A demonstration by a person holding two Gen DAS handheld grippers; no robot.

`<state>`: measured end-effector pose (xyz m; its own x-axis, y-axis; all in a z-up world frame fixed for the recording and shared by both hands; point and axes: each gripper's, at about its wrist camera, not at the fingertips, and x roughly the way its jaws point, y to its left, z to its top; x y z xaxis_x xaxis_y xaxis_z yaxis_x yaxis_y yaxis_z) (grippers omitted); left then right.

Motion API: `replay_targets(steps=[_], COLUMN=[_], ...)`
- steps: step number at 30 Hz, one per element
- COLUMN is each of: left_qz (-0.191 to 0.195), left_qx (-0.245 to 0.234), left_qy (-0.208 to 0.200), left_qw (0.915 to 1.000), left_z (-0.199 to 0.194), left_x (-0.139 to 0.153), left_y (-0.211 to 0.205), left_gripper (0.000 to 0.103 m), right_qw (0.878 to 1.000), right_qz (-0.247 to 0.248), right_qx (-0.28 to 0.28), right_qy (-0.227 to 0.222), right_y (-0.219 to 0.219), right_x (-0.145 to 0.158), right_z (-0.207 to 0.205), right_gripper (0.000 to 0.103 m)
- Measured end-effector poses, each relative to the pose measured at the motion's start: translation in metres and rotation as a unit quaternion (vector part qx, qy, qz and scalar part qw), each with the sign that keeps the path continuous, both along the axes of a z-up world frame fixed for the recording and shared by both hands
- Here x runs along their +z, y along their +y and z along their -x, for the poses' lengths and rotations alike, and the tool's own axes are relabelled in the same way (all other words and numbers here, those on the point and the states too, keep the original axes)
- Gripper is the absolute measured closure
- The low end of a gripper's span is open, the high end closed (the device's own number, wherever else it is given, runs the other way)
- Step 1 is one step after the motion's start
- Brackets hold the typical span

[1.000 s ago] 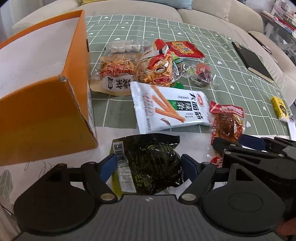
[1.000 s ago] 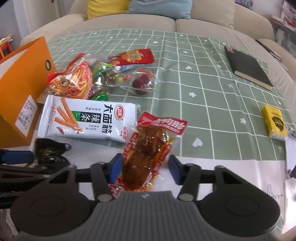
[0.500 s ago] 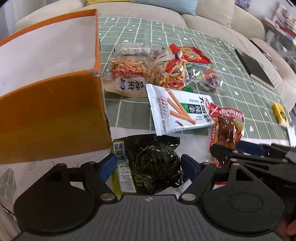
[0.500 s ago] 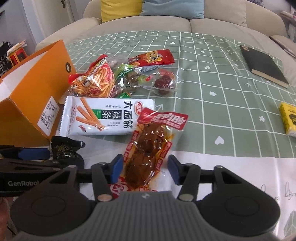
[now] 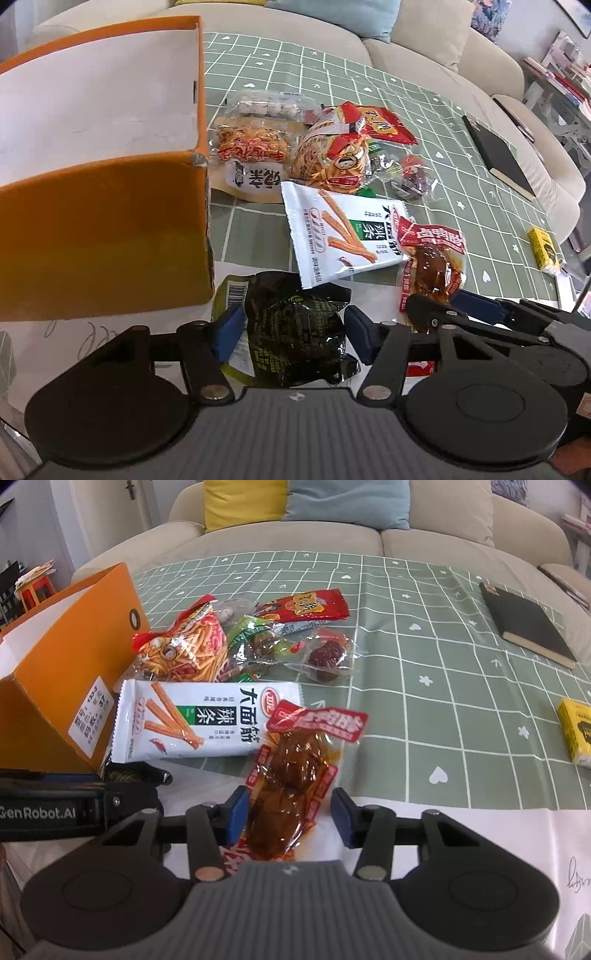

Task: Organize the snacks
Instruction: 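Grasp the dark seaweed pack with left tool while right tool grasps red meat pack, then lift both held packs and carry them toward the orange box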

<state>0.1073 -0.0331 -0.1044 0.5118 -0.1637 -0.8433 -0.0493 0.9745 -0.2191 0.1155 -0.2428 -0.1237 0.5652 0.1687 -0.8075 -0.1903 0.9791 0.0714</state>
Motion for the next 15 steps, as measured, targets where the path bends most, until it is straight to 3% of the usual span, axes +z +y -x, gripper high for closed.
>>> replay_targets(steps=[6,14,15], left_qz=[-0.003,0.009,0.011], left_qx=[-0.024,-0.03,-0.029], left_qy=[-0.013,-0.018,-0.018], left_qw=[0.9996,0.9994,0.9993], left_z=[0.006,0.012,0.013], left_x=[0.006,0.012,0.013], left_y=[-0.004,0.001,0.002], left_gripper=[0.055,0.058,0.058], right_qw=[1.0,1.0,1.0], right_qz=[-0.004,-0.006,-0.007], right_qx=[-0.004,0.001,0.0], right_qy=[0.001,-0.012,-0.019], right_y=[-0.003,0.002,0.001], right_x=[0.002,0.014,0.018], right_z=[0.002,0.017,0.019], right_gripper=[0.065,0.073,0.081])
